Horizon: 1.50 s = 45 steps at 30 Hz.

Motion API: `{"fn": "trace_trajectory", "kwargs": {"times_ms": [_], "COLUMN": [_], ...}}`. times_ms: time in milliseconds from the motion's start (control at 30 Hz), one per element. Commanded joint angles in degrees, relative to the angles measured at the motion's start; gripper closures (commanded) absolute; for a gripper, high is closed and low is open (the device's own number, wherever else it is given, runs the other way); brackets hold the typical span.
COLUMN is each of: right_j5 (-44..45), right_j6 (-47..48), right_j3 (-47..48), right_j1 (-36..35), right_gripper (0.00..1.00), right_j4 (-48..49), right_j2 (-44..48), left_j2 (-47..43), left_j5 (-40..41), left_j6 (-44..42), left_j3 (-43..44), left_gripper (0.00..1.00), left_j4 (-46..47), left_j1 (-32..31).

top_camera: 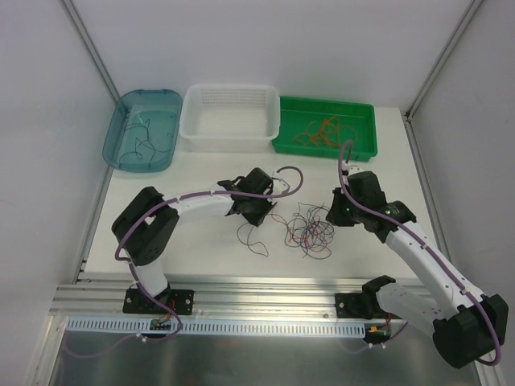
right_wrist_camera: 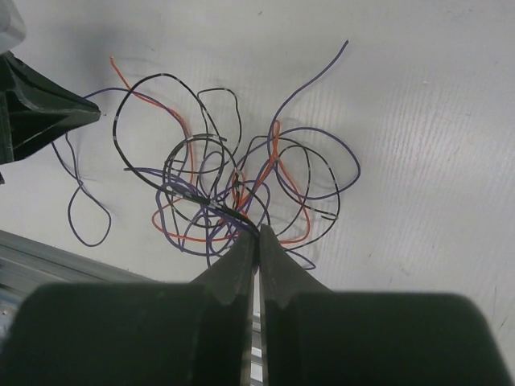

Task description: Untangle the cables

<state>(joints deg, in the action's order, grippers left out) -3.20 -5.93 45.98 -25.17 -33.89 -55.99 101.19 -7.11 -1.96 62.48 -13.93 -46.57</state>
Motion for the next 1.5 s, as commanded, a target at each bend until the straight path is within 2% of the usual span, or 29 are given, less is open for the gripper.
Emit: {"fn": "trace_trajectory", "kwargs": {"times_ms": [0,100,200,233,367,600,833,1000,1100,1233,1333,1467], "right_j5": [2.1,5.7,6.4,6.1,4.6,3.2,1.2,1.6,0.2,-4.2,-7.5,-5.9], "right_j6": [0.3,0.0,-0.4,-0.3,0.1,-0.5,-1.0,-1.9,-2.9,-5.2,-5.7,-4.1], "right_j3": [0.0,-0.8,-1.4,-1.3,0.0,2.5,3.3,2.5,2.5,3.2,3.8,5.0], "right_j1": [-0.1,2.1,7.0,9.6,15.4,23.5,24.6,25.1,28.0,32.5,32.6,32.6], "right_gripper": [0.99,0.99,0.99,0.99,0.99,0.99,0.99,0.99,0.99,0.99,0.99,0.99], "right_j4": [-0.8,-2.8,-4.5,-5.0,-7.6,-8.9,-8.9,-9.4,-8.7,-6.2,-4.7,-4.8], "right_j2": [1.6,3.2,5.6,6.1,7.6,8.2,7.1,5.7,4.4,1.0,-1.0,-3.4], "left_j2": [-7.0,-14.9,-23.5,-25.8,-37.3,-45.9,-47.8,-46.1,-44.4,-43.1,-42.3,-42.7], "left_j5": [4.5,12.1,14.1,14.2,17.9,19.9,22.2,25.0,26.8,26.5,24.5,25.5], "left_j6": [0.0,2.8,9.2,10.4,13.4,19.7,20.5,18.3,17.9,18.2,18.1,17.5], "left_j3": [0.4,-0.2,-0.2,-0.3,-0.3,2.5,10.9,21.1,27.7,35.0,39.6,43.6], "left_gripper": [1.0,1.0,1.0,1.0,1.0,1.0,1.0,1.0,1.0,1.0,1.0,1.0], "left_j4": [-0.5,-4.0,-9.4,-10.7,-14.0,-19.9,-22.6,-25.6,-27.7,-28.3,-28.4,-28.9], "left_j1": [-0.4,1.9,10.2,15.7,26.2,43.5,47.5,49.0,50.1,50.3,50.3,50.3]}}
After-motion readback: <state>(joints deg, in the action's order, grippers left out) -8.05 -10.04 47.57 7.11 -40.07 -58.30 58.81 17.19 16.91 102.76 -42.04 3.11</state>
